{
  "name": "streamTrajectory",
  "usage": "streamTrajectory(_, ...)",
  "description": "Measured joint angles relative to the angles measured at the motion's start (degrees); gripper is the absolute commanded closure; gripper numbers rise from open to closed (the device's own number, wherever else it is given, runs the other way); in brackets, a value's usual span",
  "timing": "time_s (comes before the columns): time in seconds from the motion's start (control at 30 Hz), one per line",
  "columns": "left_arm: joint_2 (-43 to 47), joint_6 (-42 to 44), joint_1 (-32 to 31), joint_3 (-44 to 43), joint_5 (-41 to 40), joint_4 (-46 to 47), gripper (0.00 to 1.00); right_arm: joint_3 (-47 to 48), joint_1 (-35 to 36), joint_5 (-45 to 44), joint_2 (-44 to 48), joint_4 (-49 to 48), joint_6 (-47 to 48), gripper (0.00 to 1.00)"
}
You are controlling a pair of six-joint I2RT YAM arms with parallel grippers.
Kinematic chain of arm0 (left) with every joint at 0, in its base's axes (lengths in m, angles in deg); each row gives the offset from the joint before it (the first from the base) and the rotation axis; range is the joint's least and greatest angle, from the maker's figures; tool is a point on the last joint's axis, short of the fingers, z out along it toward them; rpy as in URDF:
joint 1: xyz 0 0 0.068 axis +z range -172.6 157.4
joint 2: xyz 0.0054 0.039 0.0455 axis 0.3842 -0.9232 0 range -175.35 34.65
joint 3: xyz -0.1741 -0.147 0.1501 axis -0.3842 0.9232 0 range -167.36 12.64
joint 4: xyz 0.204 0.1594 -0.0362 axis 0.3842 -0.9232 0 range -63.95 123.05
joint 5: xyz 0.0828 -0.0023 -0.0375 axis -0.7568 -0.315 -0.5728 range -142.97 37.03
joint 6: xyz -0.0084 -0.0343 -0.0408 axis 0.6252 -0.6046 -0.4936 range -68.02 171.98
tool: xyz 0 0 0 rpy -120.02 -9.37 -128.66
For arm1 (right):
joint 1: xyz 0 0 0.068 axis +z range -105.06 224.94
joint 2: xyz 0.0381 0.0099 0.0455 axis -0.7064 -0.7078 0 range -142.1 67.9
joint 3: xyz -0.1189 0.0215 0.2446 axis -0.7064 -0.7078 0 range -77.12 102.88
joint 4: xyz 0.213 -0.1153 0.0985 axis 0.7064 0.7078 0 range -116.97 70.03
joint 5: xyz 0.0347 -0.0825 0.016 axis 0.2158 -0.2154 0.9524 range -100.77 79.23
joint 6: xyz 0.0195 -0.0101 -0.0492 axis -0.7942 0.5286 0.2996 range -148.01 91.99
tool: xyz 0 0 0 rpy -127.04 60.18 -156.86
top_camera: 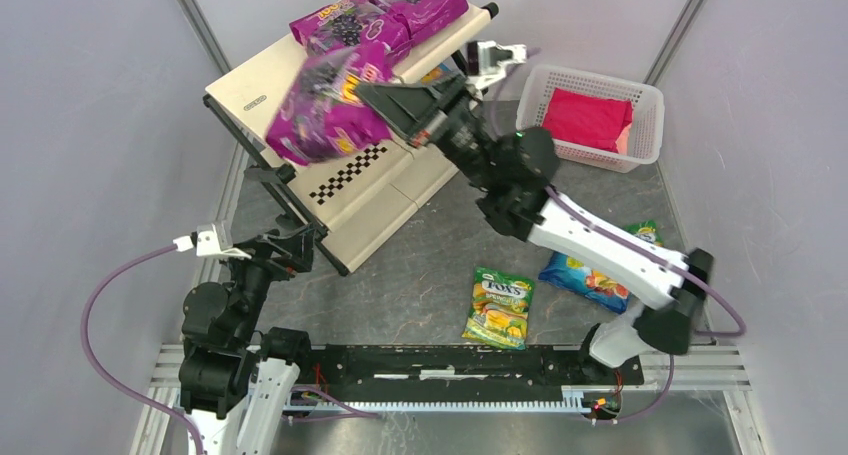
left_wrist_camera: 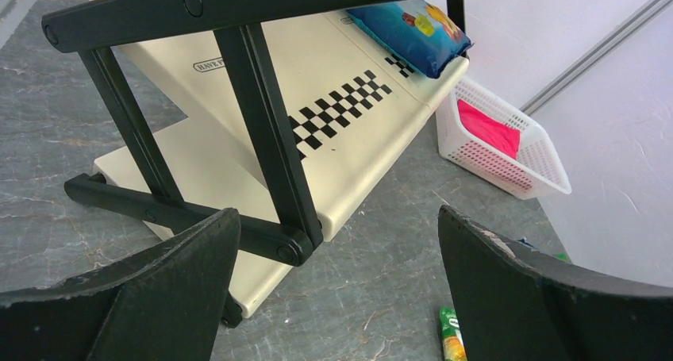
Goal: Place and organize the candy bags onto the shelf
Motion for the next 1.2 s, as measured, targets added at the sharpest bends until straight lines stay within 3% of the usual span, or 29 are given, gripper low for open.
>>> streamTrajectory(0.27,0.1,0.0,0.0,0.0,0.0,0.0,0.0,24.0,2.3,-7.9,-21.6,3.6,1.2,1.0)
streamTrajectory(0.87,0.2,0.0,-0.3,0.0,0.0,0.0,0.0,16.5,5.9,-30.6,-24.4,6.6,4.6,0.99)
streamTrajectory(1.2,0.2,0.0,-0.5,0.0,0.0,0.0,0.0,25.8,8.8,-39.3,-28.4,14.6,9.0,0.92)
